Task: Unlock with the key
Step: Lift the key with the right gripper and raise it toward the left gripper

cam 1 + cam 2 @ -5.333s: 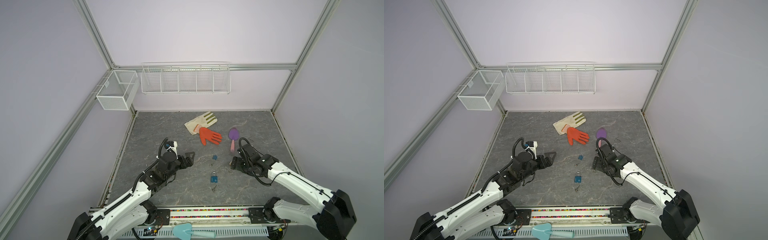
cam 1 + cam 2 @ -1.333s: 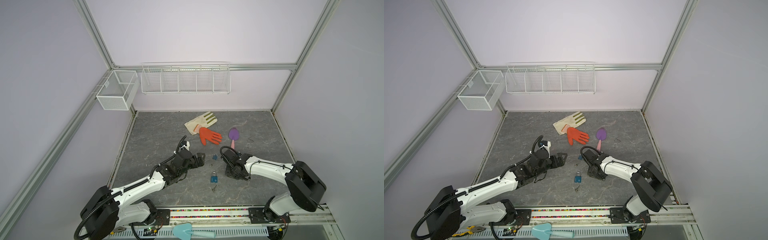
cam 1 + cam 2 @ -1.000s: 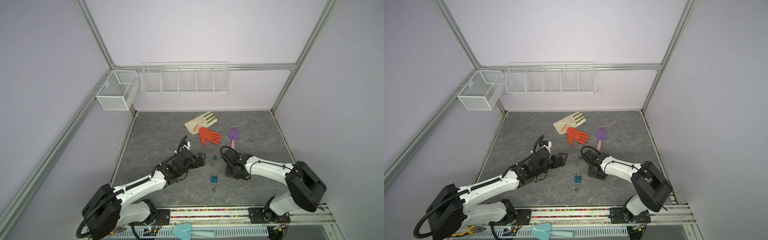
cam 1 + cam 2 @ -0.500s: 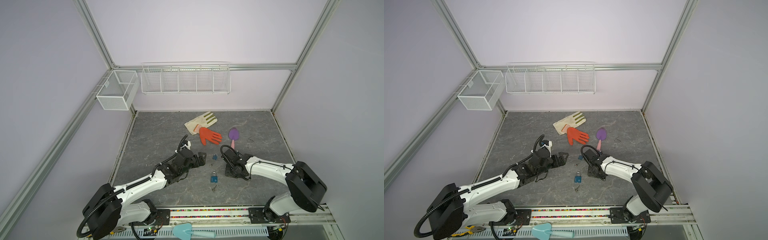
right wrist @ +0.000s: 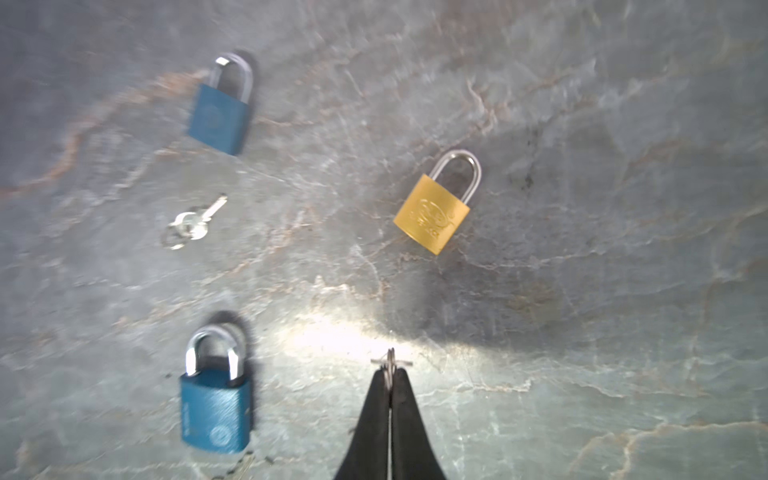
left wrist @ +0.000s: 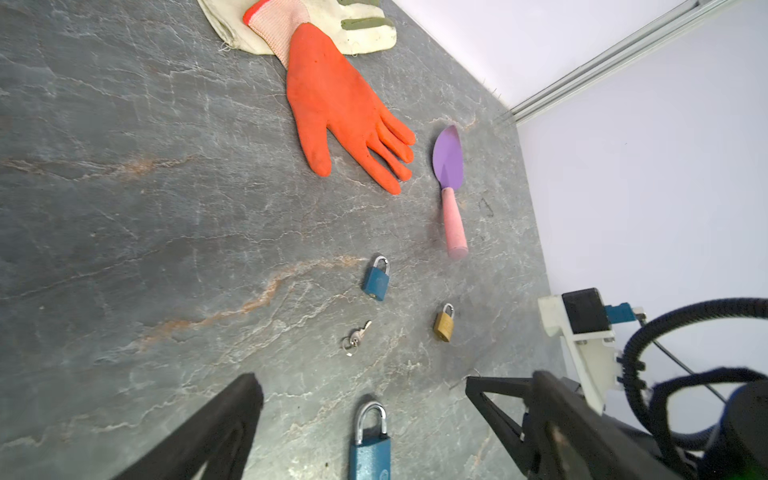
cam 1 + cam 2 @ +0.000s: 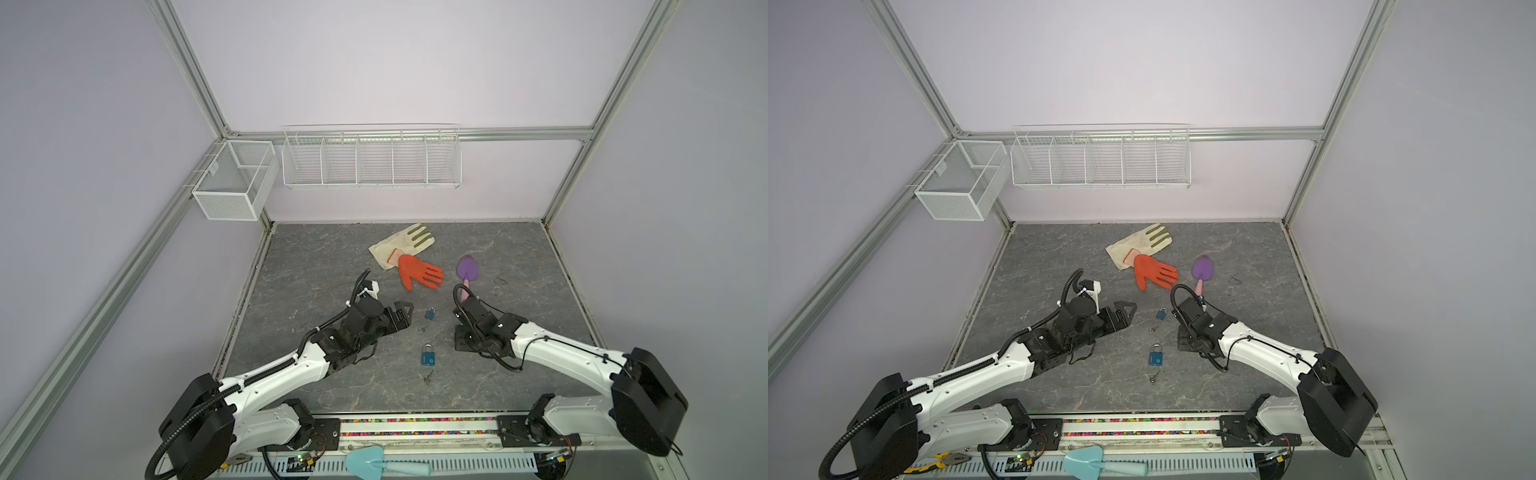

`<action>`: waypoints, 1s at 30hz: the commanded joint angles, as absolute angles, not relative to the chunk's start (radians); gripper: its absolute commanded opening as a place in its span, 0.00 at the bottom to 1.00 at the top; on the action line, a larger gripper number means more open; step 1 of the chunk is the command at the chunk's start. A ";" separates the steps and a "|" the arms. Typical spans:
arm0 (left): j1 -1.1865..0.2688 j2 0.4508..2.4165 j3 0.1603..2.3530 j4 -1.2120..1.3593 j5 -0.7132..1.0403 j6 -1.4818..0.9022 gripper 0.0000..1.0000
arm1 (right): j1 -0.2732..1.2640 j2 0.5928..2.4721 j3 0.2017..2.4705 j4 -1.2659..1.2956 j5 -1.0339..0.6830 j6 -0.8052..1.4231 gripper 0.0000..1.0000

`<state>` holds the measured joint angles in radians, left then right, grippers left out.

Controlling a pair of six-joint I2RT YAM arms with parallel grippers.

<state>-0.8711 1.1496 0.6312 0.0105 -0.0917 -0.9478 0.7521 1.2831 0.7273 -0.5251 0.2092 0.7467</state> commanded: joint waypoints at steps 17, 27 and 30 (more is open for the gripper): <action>-0.912 1.226 0.716 0.317 0.068 -1.507 0.96 | 0.769 0.929 0.777 -0.392 0.091 0.472 0.06; -0.950 1.291 0.763 0.392 0.046 -1.655 0.88 | 0.807 0.946 0.816 -0.193 0.032 0.397 0.07; -0.950 1.311 0.766 0.443 0.044 -1.687 0.83 | 0.815 0.971 0.829 -0.134 0.009 0.379 0.07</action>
<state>-0.9455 1.2884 0.7345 0.3683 0.0551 -1.6081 0.8032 0.9485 0.7998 -0.2413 0.0467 0.4294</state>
